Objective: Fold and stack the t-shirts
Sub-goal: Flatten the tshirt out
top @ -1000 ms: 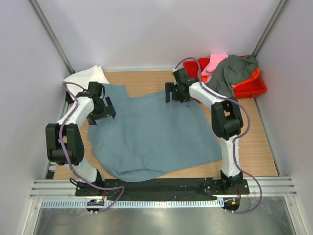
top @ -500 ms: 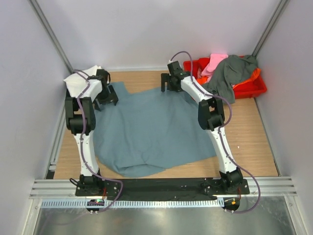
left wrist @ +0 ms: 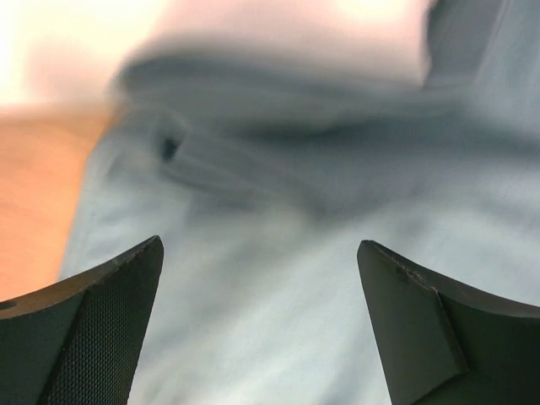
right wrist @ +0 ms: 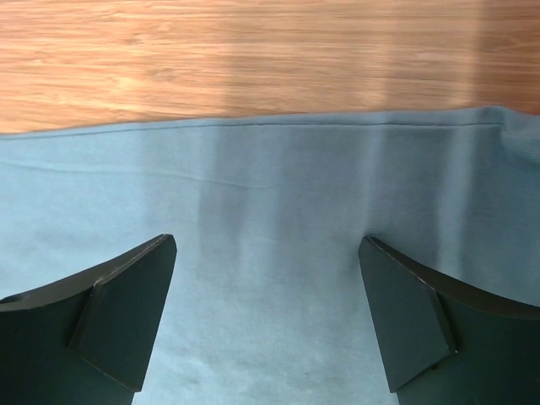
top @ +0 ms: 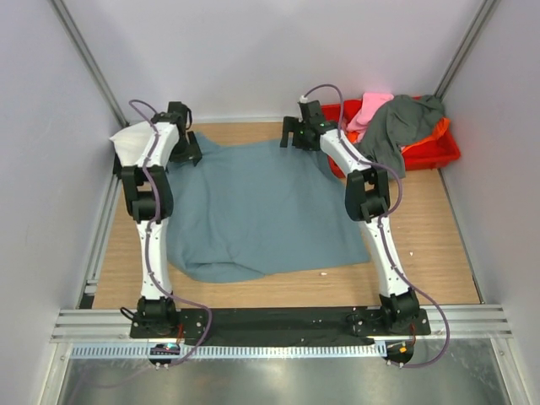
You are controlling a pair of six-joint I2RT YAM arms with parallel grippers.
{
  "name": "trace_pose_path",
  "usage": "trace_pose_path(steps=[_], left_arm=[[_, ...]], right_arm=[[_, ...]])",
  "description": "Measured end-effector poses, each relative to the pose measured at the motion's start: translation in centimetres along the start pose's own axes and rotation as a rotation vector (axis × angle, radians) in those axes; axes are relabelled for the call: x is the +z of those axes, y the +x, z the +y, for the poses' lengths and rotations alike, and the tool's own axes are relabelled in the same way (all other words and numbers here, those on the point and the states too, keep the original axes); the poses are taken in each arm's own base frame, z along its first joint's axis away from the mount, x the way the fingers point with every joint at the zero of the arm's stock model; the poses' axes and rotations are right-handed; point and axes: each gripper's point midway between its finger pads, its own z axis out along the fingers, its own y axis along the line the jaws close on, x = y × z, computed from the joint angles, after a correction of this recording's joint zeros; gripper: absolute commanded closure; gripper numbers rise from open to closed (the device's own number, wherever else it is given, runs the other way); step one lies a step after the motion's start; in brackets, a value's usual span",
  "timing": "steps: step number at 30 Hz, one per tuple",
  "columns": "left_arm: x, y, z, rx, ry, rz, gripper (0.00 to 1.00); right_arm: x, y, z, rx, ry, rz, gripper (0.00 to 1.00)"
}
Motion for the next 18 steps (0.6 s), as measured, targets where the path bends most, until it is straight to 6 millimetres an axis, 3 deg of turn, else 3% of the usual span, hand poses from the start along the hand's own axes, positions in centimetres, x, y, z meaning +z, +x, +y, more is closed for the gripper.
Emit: trace_pose_path(steps=[2, 4, 8, 10, 12, 15, 18], left_arm=[[-2.0, 1.1, 1.0, 0.018, -0.025, 0.008, 0.02], [-5.6, 2.5, 2.4, 0.045, -0.051, -0.001, 0.02], [-16.8, 5.7, 3.6, 0.085, -0.013, -0.153, 0.05], [-22.8, 8.2, 3.1, 0.1, 0.063, -0.265, 0.09], [-27.0, 11.9, 2.3, 0.128, 0.162, -0.338, 0.14], [-28.7, 18.6, 1.1, 0.181, 0.285, -0.328, 0.19], [-26.6, 25.1, -0.3, 0.272, 0.328, -0.24, 0.22]], right_arm=[[-0.2, -0.1, 0.4, 0.002, -0.028, 0.005, 0.04], [-0.8, 0.2, 0.8, 0.001, -0.051, 0.021, 0.03], [-4.1, -0.2, 2.3, -0.013, -0.084, 0.03, 0.02], [-7.0, -1.5, 3.3, -0.023, -0.101, 0.009, 0.02], [-10.6, -3.4, 4.4, -0.032, -0.118, -0.031, 0.03], [-16.6, -4.9, 5.5, -0.038, -0.138, -0.088, 0.03], [-22.0, -3.6, 5.3, -0.027, -0.144, -0.113, 0.03]])
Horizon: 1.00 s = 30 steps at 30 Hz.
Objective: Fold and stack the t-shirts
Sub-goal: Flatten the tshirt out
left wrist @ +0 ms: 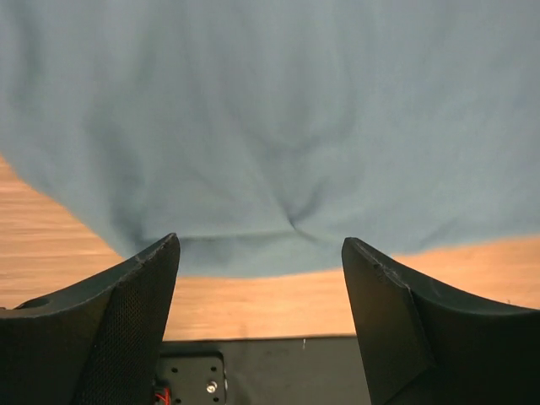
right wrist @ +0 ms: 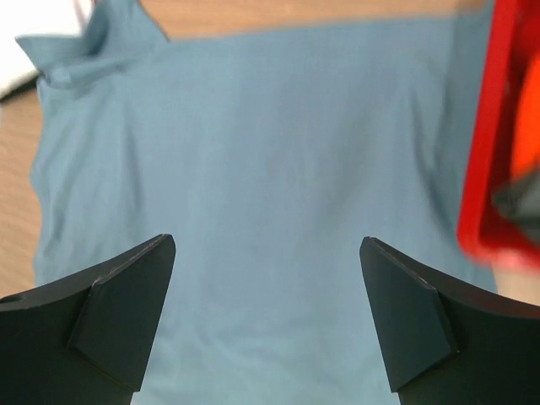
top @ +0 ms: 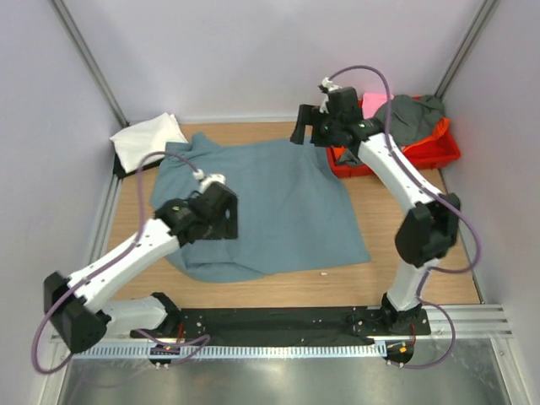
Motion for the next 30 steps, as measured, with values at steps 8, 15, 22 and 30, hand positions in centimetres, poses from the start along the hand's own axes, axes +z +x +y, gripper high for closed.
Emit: trace_pose_path(steps=[8, 15, 22, 30], left_arm=[[3.4, 11.0, -6.6, 0.285, 0.065, 0.185, 0.3], [5.9, 14.8, -10.2, 0.417, 0.027, 0.243, 0.35], [6.5, 16.2, -11.6, 0.453, 0.011, 0.253, 0.43], [7.2, 17.1, -11.3, 0.455, -0.024, 0.272, 0.54]], right_arm=[[-7.8, 11.2, -3.2, 0.063, 0.074, 0.132, 0.02], [-12.0, 14.9, -4.6, 0.069, 0.118, 0.152, 0.01], [-13.2, 14.6, -5.0, 0.044, 0.137, 0.114, 0.01], [-12.9, 16.3, -5.8, 0.043, 0.156, 0.153, 0.01]])
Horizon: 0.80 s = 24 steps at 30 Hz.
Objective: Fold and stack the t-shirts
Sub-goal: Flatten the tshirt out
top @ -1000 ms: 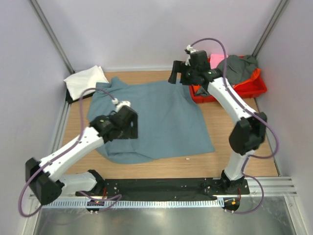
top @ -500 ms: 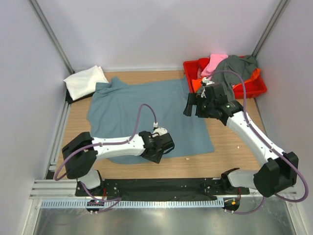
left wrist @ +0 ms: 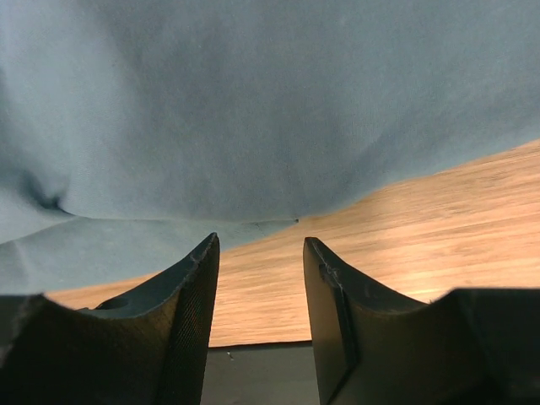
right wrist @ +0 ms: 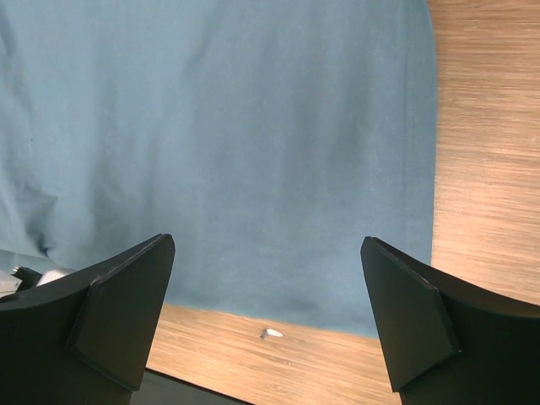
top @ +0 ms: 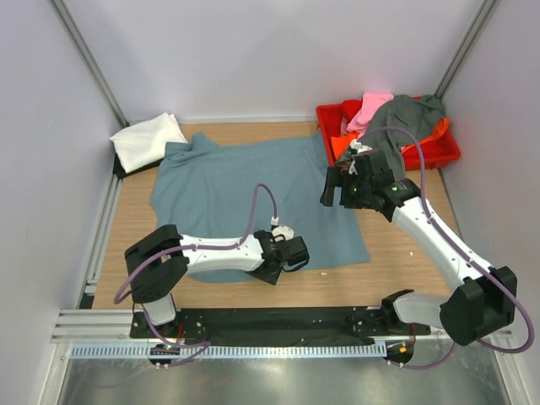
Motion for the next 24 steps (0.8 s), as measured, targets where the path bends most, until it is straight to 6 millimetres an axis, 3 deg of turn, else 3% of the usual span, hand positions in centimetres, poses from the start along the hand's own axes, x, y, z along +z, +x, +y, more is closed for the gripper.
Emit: trace_pose_path(steps=[15, 24], left_arm=[[1.0, 0.7, -0.2, 0.005, -0.03, 0.015, 0.56], [1.3, 0.5, -0.5, 0.021, -0.016, -0.003, 0.68]], right_arm=[[0.3, 0.5, -0.4, -0.021, 0.01, 0.012, 0.01], [0.3, 0.7, -0.5, -0.031, 0.012, 0.015, 0.01]])
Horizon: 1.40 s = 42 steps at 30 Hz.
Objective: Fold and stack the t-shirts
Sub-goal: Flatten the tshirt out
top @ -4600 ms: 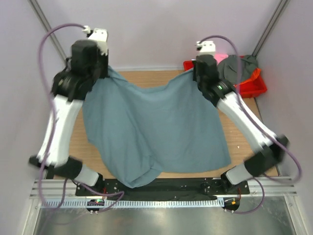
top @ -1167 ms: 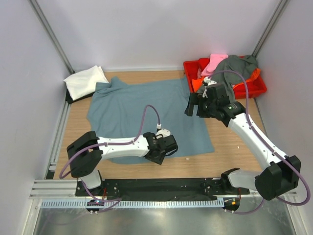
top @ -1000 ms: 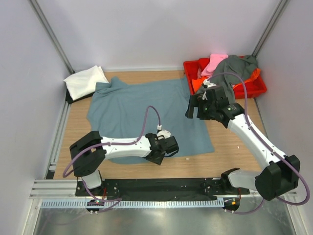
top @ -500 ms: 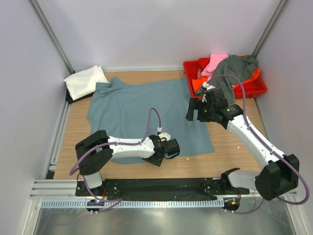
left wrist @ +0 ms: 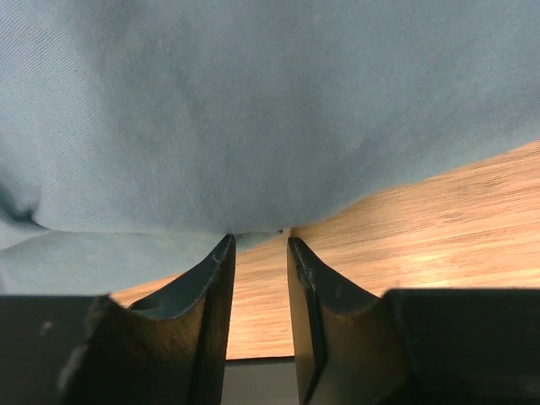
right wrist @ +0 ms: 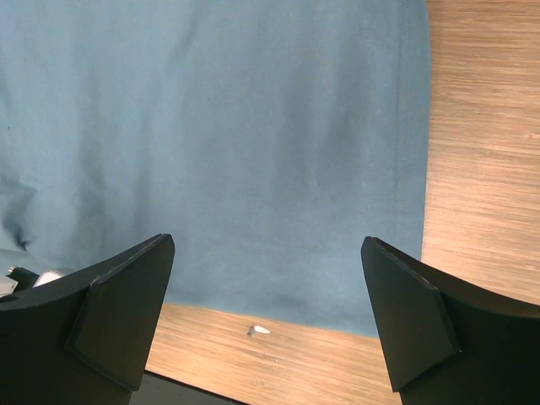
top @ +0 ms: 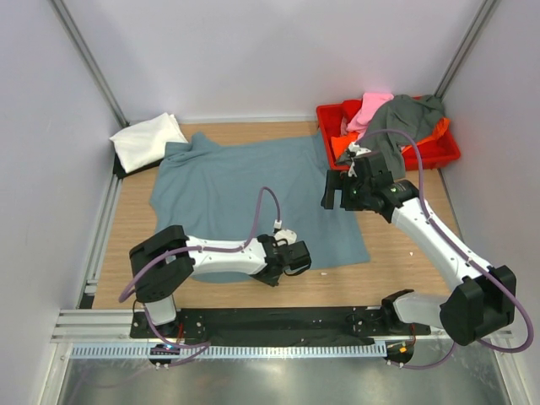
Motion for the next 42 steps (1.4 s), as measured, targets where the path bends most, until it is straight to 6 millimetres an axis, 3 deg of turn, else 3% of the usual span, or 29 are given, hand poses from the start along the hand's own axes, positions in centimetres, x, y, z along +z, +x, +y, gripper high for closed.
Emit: trace_pose_path(steps=[6, 13, 17, 24, 27, 30, 42], left_arm=[[0.3, -0.3, 0.0, -0.03, 0.032, -0.008, 0.79], [0.7, -1.0, 0.5, -0.091, 0.095, -0.025, 0.82], [0.9, -1.2, 0.9, -0.108, 0.11, -0.039, 1.0], [0.5, -1.0, 0.8, -0.111, 0.124, -0.064, 1.0], [0.1, 0.2, 1.0, -0.081, 0.108, -0.046, 1.0], [-1.1, 2.7, 1.4, -0.034, 0.081, 0.009, 1.0], [-10.3, 10.1, 4.2, -0.035, 0.116, 0.102, 1.0]], right_arm=[[0.1, 0.2, -0.1, -0.005, 0.002, 0.007, 0.01], [0.2, 0.3, -0.1, -0.009, 0.003, 0.009, 0.01], [0.3, 0.7, -0.3, -0.009, 0.006, 0.017, 0.0], [0.4, 1.4, -0.6, -0.009, 0.011, 0.03, 0.0], [0.5, 1.5, -0.6, -0.009, 0.01, 0.03, 0.0], [0.6, 1.7, -0.6, -0.008, 0.01, 0.036, 0.0], [1.0, 1.7, -0.6, -0.008, 0.009, 0.041, 0.0]])
